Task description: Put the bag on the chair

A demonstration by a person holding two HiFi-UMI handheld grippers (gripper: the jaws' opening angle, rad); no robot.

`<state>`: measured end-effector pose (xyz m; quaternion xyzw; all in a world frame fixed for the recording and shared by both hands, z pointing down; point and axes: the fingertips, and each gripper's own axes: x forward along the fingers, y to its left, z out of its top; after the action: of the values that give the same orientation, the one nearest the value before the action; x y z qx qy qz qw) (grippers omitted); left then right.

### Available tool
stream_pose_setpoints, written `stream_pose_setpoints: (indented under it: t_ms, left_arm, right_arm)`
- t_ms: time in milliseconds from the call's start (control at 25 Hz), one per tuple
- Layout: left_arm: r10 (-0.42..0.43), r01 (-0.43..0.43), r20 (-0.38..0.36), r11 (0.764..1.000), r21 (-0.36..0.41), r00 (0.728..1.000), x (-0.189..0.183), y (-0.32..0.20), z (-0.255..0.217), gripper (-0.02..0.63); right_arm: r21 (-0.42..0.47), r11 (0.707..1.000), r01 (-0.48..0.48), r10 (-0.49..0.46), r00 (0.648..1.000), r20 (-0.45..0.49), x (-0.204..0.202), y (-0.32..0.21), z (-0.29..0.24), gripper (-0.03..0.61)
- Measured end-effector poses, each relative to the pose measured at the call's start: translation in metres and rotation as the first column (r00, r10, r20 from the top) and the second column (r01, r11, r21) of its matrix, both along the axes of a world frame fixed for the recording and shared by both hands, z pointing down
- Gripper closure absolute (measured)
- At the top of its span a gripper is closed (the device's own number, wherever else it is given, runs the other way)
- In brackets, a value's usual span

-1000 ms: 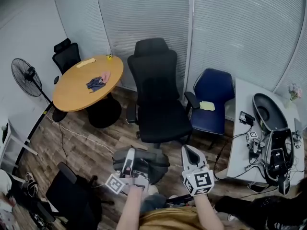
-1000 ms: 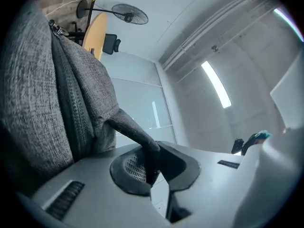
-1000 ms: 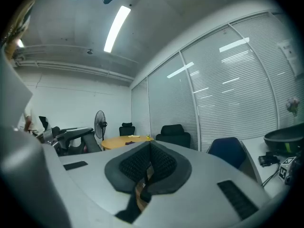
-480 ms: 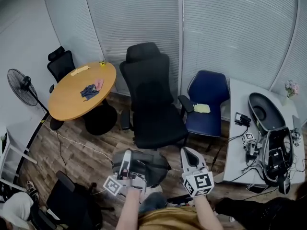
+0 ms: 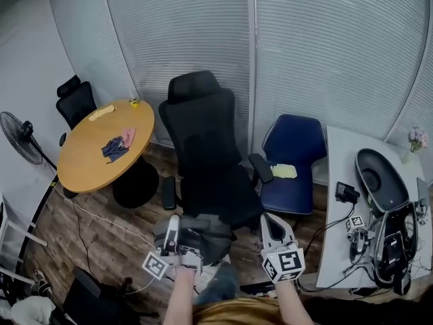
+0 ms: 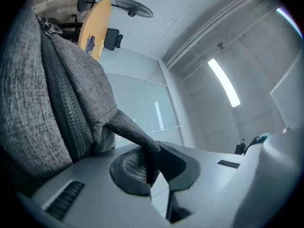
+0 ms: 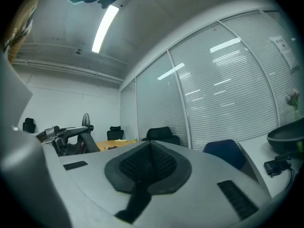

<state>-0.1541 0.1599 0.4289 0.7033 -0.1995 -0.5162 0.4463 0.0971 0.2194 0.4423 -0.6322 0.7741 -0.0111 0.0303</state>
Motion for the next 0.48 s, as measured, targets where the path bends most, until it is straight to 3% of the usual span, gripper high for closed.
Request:
stream_pose_setpoints:
  t_ms: [360,480]
  left_arm:
    - [0.037,-0.038,-0.02,0.996,-0.082,0.999,0.026,-0.155,0.028,0.574]
    - [0.007,-0.016,-0.081,0.993,-0.114,0.997,0.021,-0.198,0.03,0.575]
  right_arm:
    - [-0.103,0.994,0.039,-0.041,0.999,-0.015,0.002,-0.164,0.026,0.568]
    - [-0.125,0.991,0.046,-0.05,0.998,-0.026,0.0,-0.209,0.026,0.568]
